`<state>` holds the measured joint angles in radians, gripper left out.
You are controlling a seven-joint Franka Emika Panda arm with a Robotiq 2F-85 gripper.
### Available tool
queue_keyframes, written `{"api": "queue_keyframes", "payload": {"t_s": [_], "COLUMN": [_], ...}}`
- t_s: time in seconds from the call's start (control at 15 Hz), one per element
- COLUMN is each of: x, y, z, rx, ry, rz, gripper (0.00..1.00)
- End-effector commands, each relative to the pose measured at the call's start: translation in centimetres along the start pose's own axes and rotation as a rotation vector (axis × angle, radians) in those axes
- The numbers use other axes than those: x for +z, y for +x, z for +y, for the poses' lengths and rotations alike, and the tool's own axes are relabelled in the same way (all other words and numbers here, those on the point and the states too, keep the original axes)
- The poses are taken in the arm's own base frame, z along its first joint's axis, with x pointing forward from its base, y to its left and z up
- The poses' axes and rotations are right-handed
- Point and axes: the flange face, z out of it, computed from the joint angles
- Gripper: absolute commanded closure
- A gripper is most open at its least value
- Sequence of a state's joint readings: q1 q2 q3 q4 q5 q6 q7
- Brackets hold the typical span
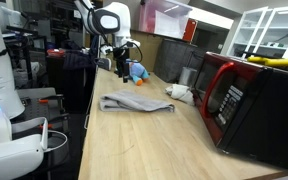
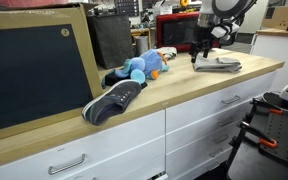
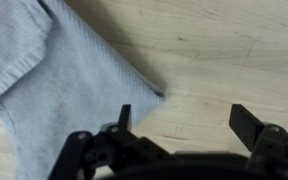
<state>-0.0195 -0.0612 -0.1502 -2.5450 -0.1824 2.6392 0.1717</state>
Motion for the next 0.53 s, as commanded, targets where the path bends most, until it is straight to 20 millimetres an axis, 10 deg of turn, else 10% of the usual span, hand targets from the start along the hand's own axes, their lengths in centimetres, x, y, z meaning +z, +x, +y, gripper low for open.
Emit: {"api": "queue_keyframes", "payload": {"t_s": [0.0,0.47], "x": [3.4,5.4], "y": [4.4,11.2], "z": [-2.8,-1.4], "rx": [0.035,0.085], "ry": [-0.043,-0.182], "rz": [-0.095,-0.143], "gripper": [0.00,0.00]}}
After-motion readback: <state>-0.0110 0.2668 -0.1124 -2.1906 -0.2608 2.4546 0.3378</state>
